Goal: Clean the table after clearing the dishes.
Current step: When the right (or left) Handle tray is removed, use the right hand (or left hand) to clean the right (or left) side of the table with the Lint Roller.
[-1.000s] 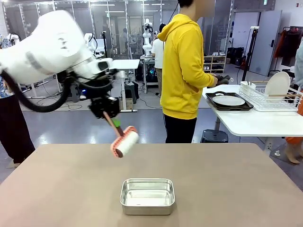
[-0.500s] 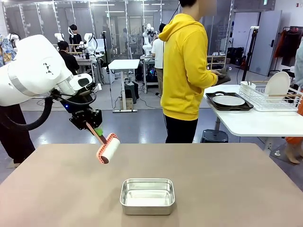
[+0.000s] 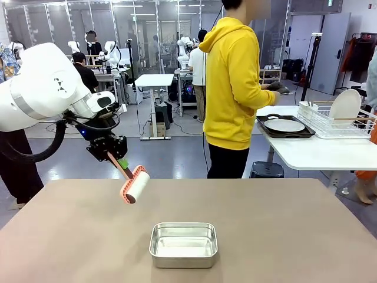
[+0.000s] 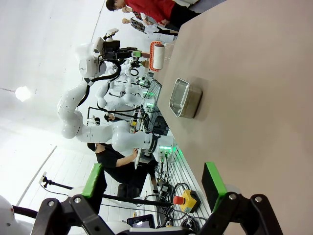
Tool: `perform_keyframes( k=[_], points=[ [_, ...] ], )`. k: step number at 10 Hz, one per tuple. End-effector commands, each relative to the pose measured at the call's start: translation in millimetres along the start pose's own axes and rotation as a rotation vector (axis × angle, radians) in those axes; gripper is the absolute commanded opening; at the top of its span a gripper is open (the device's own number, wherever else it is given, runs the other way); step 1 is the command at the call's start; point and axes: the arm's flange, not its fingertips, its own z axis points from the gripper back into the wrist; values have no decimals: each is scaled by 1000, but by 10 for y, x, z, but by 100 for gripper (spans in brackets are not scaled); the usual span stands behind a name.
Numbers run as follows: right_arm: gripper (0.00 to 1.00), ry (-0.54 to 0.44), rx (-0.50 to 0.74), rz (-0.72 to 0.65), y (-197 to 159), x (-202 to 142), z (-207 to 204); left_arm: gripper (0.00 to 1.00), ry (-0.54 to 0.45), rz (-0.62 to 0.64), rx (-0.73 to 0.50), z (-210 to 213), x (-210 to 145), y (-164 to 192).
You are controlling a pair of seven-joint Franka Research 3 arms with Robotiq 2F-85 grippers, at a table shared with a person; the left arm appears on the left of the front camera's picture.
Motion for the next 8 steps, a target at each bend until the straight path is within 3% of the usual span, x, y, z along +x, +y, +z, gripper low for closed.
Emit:
perform_keyframes(
  k=[1, 5, 8],
  points=[
    [100, 2, -1, 5, 44, -29, -19, 23, 0, 0, 0, 0, 0, 0],
    [100, 2, -1, 5, 44, -29, -19, 23, 42, 218, 122, -428, 333, 101],
    [100, 2, -1, 5, 44, -29, -19, 23, -33, 263, 167, -642, 341, 249]
  ],
)
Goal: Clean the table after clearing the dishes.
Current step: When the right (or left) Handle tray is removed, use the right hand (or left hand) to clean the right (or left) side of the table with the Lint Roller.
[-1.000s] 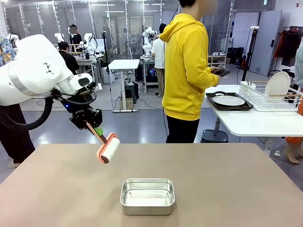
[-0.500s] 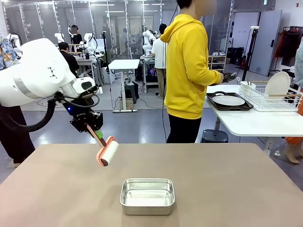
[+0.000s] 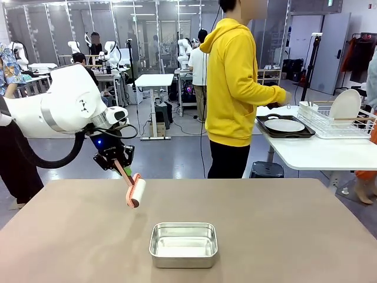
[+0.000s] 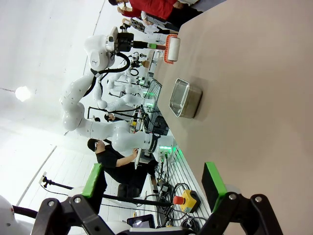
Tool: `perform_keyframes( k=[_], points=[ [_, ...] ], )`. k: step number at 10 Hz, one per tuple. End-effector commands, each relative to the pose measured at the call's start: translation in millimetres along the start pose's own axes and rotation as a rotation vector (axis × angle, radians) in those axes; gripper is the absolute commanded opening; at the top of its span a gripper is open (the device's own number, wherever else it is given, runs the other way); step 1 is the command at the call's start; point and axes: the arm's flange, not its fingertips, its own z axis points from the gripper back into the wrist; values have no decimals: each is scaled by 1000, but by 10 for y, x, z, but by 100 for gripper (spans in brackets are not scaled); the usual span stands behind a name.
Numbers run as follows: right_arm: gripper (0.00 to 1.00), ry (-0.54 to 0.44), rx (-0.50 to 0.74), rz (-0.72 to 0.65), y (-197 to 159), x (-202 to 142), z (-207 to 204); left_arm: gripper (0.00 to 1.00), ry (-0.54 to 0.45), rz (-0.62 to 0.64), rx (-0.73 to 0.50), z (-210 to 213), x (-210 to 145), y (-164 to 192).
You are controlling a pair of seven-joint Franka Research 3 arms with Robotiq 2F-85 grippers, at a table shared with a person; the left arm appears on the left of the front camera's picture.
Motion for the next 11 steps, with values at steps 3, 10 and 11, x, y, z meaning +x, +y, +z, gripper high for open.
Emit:
perform_keyframes(
  k=[3, 10, 11],
  points=[
    [100, 2, -1, 5, 45, -29, -18, 23, -25, 52, 78, -258, -44, 15],
    [100, 2, -1, 5, 45, -29, -18, 23, 72, 130, 157, -627, -70, 376],
    [100, 2, -1, 5, 45, -29, -18, 23, 106, 138, 186, -668, -69, 414]
  ],
)
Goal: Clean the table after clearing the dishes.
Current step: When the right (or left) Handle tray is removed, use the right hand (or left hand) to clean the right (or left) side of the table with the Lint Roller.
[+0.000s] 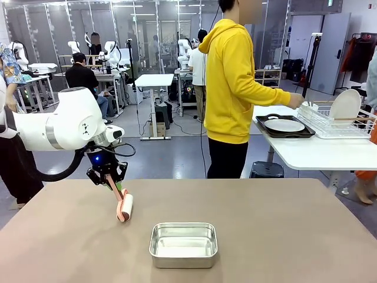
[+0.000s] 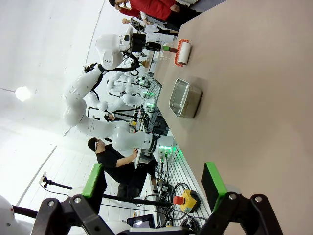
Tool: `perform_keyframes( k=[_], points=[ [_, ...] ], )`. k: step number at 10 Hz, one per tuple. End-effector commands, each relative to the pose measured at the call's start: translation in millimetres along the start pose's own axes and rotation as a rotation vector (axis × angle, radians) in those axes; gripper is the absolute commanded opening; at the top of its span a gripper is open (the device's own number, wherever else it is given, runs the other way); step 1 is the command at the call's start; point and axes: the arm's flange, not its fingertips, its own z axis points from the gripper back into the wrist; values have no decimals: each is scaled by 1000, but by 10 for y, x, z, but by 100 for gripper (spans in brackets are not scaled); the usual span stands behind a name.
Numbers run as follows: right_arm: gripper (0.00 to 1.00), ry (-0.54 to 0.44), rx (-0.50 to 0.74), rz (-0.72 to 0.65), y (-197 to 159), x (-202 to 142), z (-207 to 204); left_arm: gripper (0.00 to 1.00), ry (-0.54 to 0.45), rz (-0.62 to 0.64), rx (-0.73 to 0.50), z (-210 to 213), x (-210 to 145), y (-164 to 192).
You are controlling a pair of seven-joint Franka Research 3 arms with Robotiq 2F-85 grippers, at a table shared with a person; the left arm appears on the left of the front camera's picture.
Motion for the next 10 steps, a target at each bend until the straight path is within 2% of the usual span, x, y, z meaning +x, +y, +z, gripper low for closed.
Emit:
perform_keyframes(
  k=[1, 5, 10],
  points=[
    [100, 2, -1, 5, 45, -29, -18, 23, 84, 30, 91, -210, 2, 57],
    [100, 2, -1, 5, 45, -29, -18, 23, 187, 16, 155, -428, 234, 270],
    [100, 2, -1, 5, 45, -29, -18, 23, 189, 15, 139, -468, 194, 657]
  ],
)
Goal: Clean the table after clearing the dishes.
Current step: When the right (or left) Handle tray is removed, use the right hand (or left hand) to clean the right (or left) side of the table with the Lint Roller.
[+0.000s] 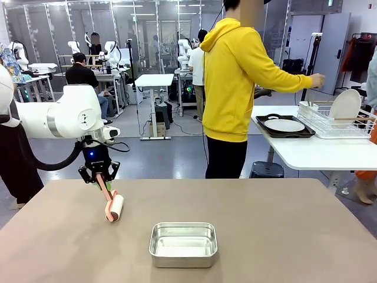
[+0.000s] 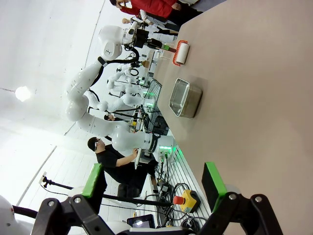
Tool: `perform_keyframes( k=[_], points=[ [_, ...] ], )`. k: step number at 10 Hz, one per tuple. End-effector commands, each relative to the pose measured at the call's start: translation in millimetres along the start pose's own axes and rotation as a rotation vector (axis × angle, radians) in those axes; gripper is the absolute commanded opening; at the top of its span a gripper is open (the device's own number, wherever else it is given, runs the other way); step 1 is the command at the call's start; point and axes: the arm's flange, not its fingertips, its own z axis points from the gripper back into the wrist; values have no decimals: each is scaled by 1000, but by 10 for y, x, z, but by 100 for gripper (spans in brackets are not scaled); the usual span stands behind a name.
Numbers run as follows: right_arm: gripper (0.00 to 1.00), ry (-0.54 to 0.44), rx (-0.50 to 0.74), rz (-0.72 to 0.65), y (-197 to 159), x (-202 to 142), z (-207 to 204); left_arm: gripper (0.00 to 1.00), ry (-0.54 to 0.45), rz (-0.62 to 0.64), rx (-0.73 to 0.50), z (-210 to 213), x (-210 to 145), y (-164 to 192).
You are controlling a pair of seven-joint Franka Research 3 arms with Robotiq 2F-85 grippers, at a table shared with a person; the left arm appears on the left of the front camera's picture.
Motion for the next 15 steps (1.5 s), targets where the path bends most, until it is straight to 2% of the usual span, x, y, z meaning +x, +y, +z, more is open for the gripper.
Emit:
perform_keyframes(
  k=[1, 3, 5, 7, 11, 15],
  points=[
    [100, 2, -1, 5, 45, -29, -18, 23, 37, -10, 44, -449, -78, 414],
    [100, 2, -1, 5, 45, -29, -18, 23, 22, -40, 43, -434, -155, 637],
    [100, 2, -1, 5, 45, -29, -18, 23, 7, -49, 145, -431, -181, 808],
    [100, 2, -1, 5, 45, -29, -18, 23, 1, 13, 264, -445, -217, 950],
    [100, 2, -1, 5, 45, -29, -18, 23, 28, 99, 371, -432, -260, 1178],
    [100, 2, -1, 5, 45, -29, -18, 23, 20, 185, 415, -439, -227, 1314]
  ],
)
